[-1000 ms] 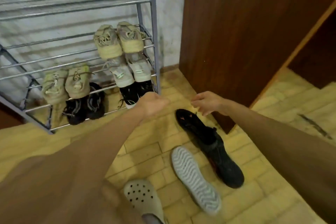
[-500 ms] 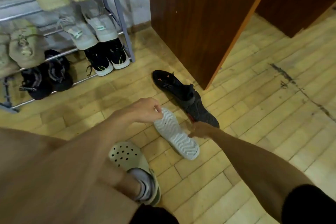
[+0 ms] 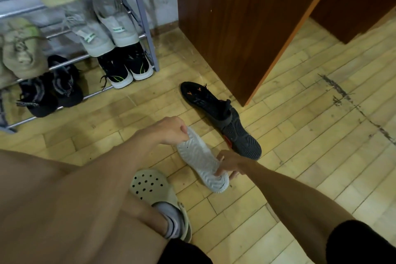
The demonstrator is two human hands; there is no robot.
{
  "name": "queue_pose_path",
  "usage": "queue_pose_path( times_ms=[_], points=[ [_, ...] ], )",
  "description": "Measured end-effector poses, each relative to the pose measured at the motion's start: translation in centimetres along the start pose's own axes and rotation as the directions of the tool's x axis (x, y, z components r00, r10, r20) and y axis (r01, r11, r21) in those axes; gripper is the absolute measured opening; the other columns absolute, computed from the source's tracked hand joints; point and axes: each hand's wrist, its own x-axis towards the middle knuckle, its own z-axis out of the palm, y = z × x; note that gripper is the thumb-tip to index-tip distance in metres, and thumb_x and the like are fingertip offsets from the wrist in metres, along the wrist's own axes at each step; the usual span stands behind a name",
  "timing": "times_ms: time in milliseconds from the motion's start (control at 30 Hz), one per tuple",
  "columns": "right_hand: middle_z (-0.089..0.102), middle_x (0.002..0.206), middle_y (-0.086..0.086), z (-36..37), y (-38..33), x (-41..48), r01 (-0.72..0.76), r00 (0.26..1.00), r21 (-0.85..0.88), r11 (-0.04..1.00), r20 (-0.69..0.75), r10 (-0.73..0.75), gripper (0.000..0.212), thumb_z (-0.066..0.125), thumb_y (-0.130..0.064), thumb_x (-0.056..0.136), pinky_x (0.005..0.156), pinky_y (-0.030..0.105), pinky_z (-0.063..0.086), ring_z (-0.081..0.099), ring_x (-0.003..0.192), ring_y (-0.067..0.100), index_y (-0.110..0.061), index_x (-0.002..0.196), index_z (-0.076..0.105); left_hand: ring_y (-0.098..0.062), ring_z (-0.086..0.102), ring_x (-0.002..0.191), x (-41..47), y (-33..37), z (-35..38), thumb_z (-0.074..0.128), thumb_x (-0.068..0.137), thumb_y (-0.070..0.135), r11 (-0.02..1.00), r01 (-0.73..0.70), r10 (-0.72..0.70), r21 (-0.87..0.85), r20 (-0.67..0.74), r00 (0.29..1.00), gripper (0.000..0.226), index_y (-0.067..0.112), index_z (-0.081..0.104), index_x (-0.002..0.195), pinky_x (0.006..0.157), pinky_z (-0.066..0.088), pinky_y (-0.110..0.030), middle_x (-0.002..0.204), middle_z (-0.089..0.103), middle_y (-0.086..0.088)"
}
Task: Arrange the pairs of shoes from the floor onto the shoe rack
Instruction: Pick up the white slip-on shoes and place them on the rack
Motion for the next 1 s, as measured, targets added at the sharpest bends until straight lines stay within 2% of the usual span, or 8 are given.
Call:
queue_pose_path(
  times_ms=[133,233,433,633,767,867,933,1000],
  points=[
    [0.054,0.111,0.004,-0.2,-3.2,-1.0,0.209,0.962,0.001,0.978,-0.18,-0.206,0.047,0.081,-0.005,0.069,0.062,0.033,0.057,0.056,0.092,0.024,-0.022,0.101,0.051,-0.019,0.052,0.079,-0.1,-0.1,0.3,0.053,0.086,0.018,0.997,0.072,-0.073,-0.037,-0.028,0.997,0.003,0.02,0.052,0.089,0.067,0.041,-0.03,0.086,0.052,-0.002],
    [0.058,0.101,-0.002,-0.1,-7.1,-2.4,0.372,0.865,-0.115,0.921,-0.316,-0.389,0.05,0.086,-0.019,0.065,0.066,0.03,0.047,0.057,0.09,0.02,-0.026,0.097,0.048,-0.022,0.056,0.074,-0.4,-0.3,0.4,0.055,0.087,0.025,0.95,0.133,-0.163,-0.282,-0.085,0.983,0.012,0.014,0.06,0.091,0.055,0.041,-0.025,0.078,0.052,-0.003],
    [0.059,0.098,-0.009,1.0,-14.8,-6.8,0.509,0.653,-0.331,0.795,-0.453,-0.607,0.055,0.08,-0.045,0.065,0.06,0.029,0.038,0.057,0.085,0.013,-0.023,0.108,0.054,-0.028,0.068,0.092,-1.4,-0.8,-1.6,0.074,0.077,0.04,0.526,-0.022,-0.402,-0.85,-0.271,0.874,0.047,0.008,0.063,0.11,0.075,0.059,-0.039,0.104,0.069,-0.011],
    [0.062,0.116,-0.005,0.5,-17.6,-8.3,0.739,0.538,-0.297,0.604,-0.28,-0.795,0.049,0.081,-0.025,0.074,0.079,0.029,0.052,0.057,0.094,0.009,-0.022,0.12,0.063,-0.031,0.07,0.077,-3.3,-2.4,-3.8,0.079,0.072,0.011,0.277,-0.173,-0.58,-0.945,-0.308,0.754,0.017,0.01,0.065,0.082,0.059,0.058,-0.031,0.089,0.071,-0.014],
    [0.066,0.108,-0.009,-0.9,-18.2,-8.8,0.807,0.502,-0.198,0.556,-0.263,-0.824,0.035,0.073,-0.015,0.082,0.079,0.031,0.054,0.063,0.093,0.013,-0.015,0.116,0.068,-0.026,0.069,0.08,-4.6,-3.0,-4.4,0.073,0.076,0.01,0.198,-0.21,-0.576,-0.957,-0.287,0.766,0.023,0.002,0.067,0.097,0.056,0.055,-0.027,0.095,0.071,-0.012],
    [0.057,0.114,-0.01,-1.8,-18.7,-9.6,0.694,0.645,-0.089,0.715,-0.365,-0.671,0.055,0.075,-0.035,0.079,0.083,0.026,0.046,0.057,0.103,0.011,-0.017,0.128,0.058,-0.023,0.067,0.078,-5.4,-2.9,-5.0,0.071,0.08,0.016,0.164,-0.226,-0.548,-0.96,-0.279,0.789,0.027,0.003,0.066,0.103,0.058,0.055,-0.028,0.096,0.071,-0.01],
    [0.063,0.117,-0.004,-2.7,-18.6,-10.5,0.537,0.843,0.178,0.825,-0.163,-0.513,0.064,0.074,-0.05,0.075,0.081,0.029,0.05,0.062,0.102,0.015,-0.016,0.128,0.059,-0.021,0.067,0.073,-6.4,-2.5,-5.6,0.068,0.082,0.015,0.16,-0.239,-0.48,-0.958,-0.287,0.829,0.02,0.004,0.067,0.099,0.068,0.058,-0.032,0.09,0.072,-0.008],
    [0.069,0.108,0.0,-3.5,-18.8,-11.9,0.447,0.877,0.304,0.842,0.039,-0.479,0.055,0.071,-0.048,0.078,0.074,0.029,0.053,0.065,0.092,0.016,-0.014,0.121,0.065,-0.022,0.069,0.078,-7.6,-2.3,-6.3,0.065,0.084,0.012,0.172,-0.266,-0.387,-0.948,-0.313,0.867,0.018,0.005,0.068,0.099,0.077,0.058,-0.035,0.094,0.073,-0.009]
  ],
)
